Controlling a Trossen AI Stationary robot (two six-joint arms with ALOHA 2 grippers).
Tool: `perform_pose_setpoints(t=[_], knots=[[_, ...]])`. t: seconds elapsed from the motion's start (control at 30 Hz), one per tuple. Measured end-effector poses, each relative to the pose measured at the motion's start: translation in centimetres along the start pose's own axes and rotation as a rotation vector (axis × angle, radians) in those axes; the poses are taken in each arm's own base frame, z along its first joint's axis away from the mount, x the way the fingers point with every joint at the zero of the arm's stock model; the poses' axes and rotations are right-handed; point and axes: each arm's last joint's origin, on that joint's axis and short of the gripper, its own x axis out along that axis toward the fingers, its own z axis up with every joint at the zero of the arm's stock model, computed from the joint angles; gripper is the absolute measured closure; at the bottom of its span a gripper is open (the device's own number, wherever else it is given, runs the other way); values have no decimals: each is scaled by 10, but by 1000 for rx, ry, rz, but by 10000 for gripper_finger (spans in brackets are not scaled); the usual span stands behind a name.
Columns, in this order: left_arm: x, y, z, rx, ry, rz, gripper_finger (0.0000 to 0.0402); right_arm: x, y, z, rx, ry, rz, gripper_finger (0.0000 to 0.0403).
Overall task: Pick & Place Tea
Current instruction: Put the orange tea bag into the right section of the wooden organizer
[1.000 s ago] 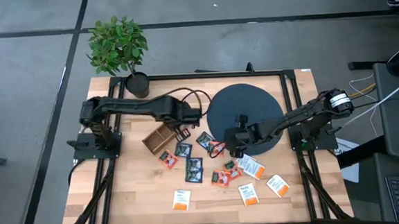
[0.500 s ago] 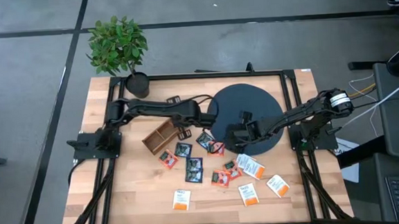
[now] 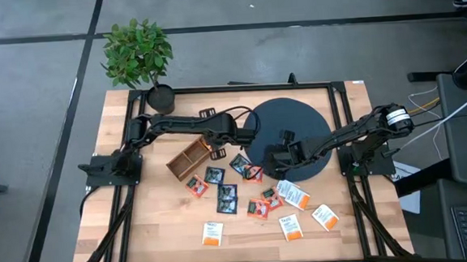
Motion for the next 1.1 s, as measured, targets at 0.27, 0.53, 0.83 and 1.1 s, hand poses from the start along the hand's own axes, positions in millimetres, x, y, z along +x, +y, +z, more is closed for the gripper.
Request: perform_pose_setpoints(t=[0.27,0.53,0.83,1.1], knots=[[2,1,1,24,14,-29,399,0,0,1,5,-12,4,391],[2,1,0,58,17,-41,400,0,1,1,6,-11,5,391],[5,5,2,104,24,-47,399,0,0,1,7,-11,5,391],[9,11,3,128,40,-77,399,0,0,1,7,-11,5,391]])
